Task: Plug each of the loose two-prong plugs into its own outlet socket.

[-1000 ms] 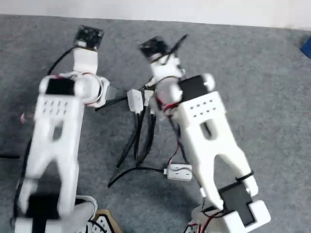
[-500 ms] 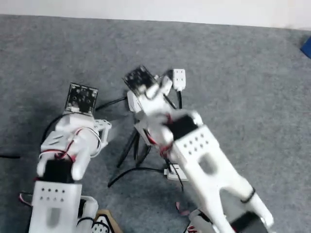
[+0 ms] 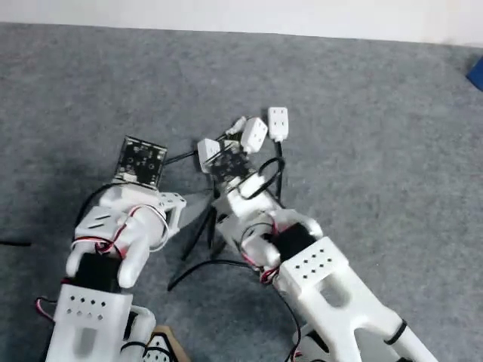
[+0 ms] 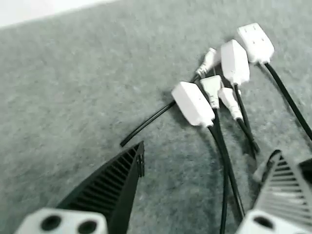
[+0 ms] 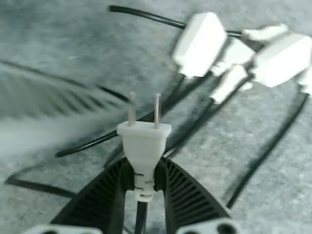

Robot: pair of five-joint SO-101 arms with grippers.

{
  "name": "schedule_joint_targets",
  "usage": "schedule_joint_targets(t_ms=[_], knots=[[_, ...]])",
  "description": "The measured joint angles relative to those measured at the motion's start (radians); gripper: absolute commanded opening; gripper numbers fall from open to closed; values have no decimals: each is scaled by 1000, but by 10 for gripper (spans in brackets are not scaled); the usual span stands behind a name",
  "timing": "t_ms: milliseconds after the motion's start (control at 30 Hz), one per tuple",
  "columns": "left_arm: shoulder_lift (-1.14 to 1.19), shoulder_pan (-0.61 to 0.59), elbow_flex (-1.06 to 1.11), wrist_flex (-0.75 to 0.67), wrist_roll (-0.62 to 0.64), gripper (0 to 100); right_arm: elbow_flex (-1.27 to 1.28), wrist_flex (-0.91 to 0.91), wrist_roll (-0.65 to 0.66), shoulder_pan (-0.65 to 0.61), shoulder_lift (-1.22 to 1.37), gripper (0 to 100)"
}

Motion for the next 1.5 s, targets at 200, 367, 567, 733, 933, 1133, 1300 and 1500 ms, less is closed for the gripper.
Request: schedule_joint_targets(t_ms=[200,367,567,733,933,1133,1300,1500], knots=[[0,12,44,-38,0,376,-97,130,-43,-83,0,6],[-14,11,89,-58,-6,376,-172,218,-46,-86,2,6],[-14,11,120,-109,-6,376,-288,316,-40,-86,2,6],[-15,11,118,-114,-6,376,-382,390,-34,-86,3,6],[-8,8,126,-110,-8,376,-430,399,-28,-61,2,6],[-2,11,132,-107,-15,375,-445,399,-28,-41,0,6],[-2,9,132,-107,-15,375,-439,437,21,-26,0,6],[-2,9,132,-107,-15,375,-353,474,106,222,0,6]])
